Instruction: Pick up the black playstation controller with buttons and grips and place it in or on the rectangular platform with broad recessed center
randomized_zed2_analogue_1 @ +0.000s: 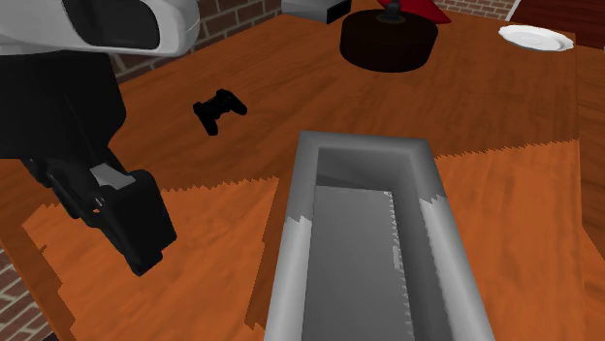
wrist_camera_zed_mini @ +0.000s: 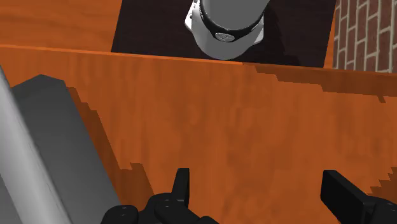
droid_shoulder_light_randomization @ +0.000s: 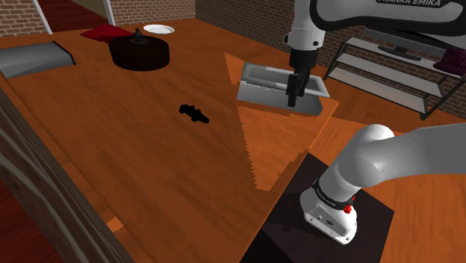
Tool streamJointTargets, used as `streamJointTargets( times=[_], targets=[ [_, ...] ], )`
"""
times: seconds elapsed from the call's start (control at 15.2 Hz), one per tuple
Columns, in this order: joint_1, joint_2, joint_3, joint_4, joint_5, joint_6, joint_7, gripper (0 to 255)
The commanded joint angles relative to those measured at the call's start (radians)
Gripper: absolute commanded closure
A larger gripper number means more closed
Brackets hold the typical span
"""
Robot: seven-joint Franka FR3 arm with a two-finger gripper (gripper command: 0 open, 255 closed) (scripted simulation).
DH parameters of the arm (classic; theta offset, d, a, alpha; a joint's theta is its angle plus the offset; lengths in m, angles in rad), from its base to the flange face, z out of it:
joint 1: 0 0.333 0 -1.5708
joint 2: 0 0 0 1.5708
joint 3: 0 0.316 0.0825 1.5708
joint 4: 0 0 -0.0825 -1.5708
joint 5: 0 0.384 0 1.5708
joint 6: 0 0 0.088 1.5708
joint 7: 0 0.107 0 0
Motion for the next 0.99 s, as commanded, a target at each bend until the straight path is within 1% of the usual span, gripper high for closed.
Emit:
streamJointTargets(
  times=[0.0,0.46,0.73,0.92],
  targets=[
    [0.0,0.0,0.0,0.0,0.0,0.0,0.0,0],
    [0.034,0.193,0.115,0.076,0.068,0.161,0.118,0],
    [0.045,0.318,0.176,0.146,0.08,0.24,0.186,0],
    [0.052,0.416,0.219,0.211,0.076,0.291,0.24,0]
  ],
)
